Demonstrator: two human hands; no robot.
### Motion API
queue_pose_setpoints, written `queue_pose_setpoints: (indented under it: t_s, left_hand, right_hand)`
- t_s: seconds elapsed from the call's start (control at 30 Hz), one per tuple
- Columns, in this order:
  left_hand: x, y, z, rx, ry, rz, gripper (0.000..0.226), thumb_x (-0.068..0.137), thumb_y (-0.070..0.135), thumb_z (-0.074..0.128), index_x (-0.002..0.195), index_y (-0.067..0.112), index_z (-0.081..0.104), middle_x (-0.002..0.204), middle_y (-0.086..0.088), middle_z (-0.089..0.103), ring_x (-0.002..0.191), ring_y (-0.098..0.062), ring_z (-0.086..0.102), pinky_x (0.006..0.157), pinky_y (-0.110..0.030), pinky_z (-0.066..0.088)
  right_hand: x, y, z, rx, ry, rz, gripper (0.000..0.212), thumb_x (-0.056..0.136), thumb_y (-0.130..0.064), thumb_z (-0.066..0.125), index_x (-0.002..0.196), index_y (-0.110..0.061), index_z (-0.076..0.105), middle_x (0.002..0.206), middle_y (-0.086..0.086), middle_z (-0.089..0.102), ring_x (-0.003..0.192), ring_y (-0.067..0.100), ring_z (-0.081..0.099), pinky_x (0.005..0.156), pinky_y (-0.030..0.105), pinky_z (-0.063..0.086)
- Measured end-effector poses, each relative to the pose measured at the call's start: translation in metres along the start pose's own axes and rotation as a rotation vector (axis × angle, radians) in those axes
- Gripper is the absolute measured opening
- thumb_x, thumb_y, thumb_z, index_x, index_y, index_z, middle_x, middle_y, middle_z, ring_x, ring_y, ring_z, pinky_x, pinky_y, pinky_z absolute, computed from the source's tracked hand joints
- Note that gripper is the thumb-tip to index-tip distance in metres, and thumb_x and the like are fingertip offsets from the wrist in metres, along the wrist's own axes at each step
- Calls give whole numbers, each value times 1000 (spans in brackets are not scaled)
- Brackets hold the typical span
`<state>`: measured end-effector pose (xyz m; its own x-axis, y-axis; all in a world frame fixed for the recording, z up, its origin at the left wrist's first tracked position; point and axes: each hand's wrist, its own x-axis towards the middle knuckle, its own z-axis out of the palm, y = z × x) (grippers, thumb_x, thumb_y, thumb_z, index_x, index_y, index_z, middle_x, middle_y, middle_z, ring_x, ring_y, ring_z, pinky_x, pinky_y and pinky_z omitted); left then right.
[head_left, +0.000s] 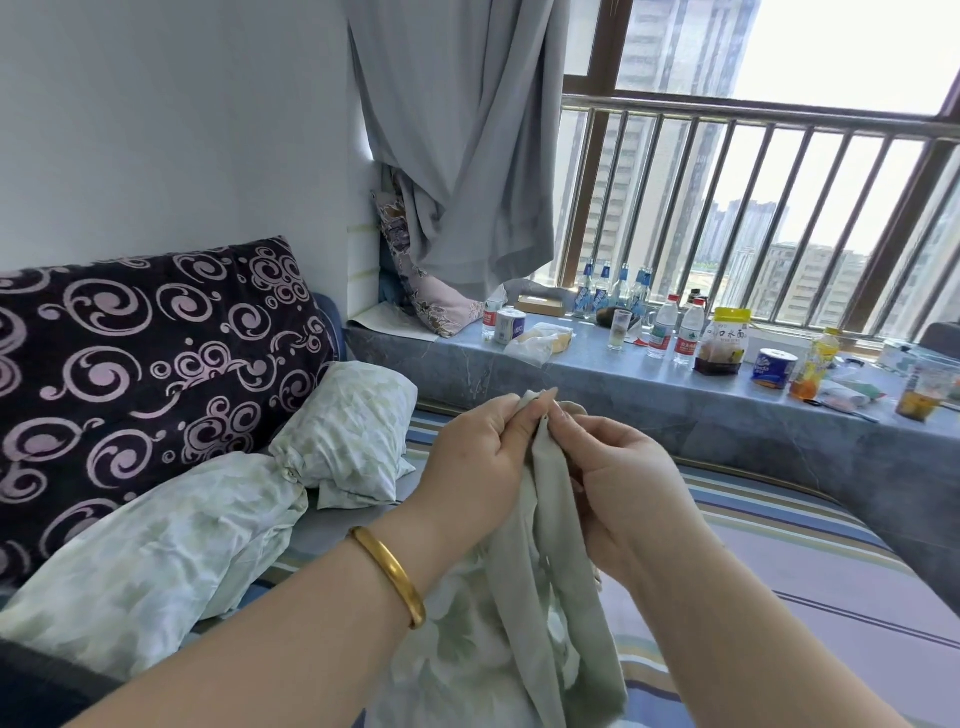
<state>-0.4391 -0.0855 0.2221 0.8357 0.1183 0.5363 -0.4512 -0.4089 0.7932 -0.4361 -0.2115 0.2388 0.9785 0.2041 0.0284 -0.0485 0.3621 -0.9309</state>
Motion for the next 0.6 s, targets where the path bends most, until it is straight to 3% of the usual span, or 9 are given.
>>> queue_pose_setpoints:
  t_s: [0.07,0.13,0.23,0.3,0.37,0.5,0.6]
  left_hand:
    - [1,2,0,-64,-65,-77,38,99,47,46,94,21,74,83,15,73,83,-1,65,83,-21,51]
    - [2,7,2,-103,-86,-187,52,99,54,43,99,12,74,92,0,76,92,-14,68,93,-38,51]
    - [6,18,4,-134,-55,-364,84,83,79,44,81,-1,70,64,-6,59,67,-24,58,75,-42,51]
    - [8,23,6,-132,-36,-434,73,78,74,60,49,8,53,44,3,41,51,-24,43,62,-35,38]
    - [11,22,6,-151,-17,-510,57,82,57,70,49,15,50,40,4,38,45,-22,38,61,-32,35]
    - [15,18,5,-274,-12,-685,27,92,32,62,89,6,71,71,-8,61,52,-20,49,59,-27,43]
    - [16,18,3,-328,9,-744,22,97,27,55,98,10,69,89,-13,65,57,-16,53,44,-20,43]
  right_hand:
    - [1,1,-2,-189,109,-116,19,83,-25,77,74,-9,76,78,15,76,68,24,70,66,37,59]
    - [2,3,-2,-470,218,-284,20,85,-31,76,73,-14,74,78,2,77,70,14,69,66,28,54]
    - [1,8,0,-834,310,-553,16,88,-27,72,72,-24,67,80,-13,68,77,0,61,68,6,40]
    - [1,11,-1,-943,319,-662,17,87,-17,71,73,-26,65,78,-19,58,75,-7,54,69,-1,35]
    - [1,12,-3,-969,307,-658,13,84,-14,72,76,-25,70,77,-20,55,73,-8,53,68,-2,34]
    - [2,13,-7,-889,262,-544,7,80,-24,78,76,-26,73,84,-14,62,79,-3,58,67,3,39]
    - [2,12,-8,-769,186,-403,8,79,-26,81,84,-23,76,94,-9,68,74,4,67,74,22,52]
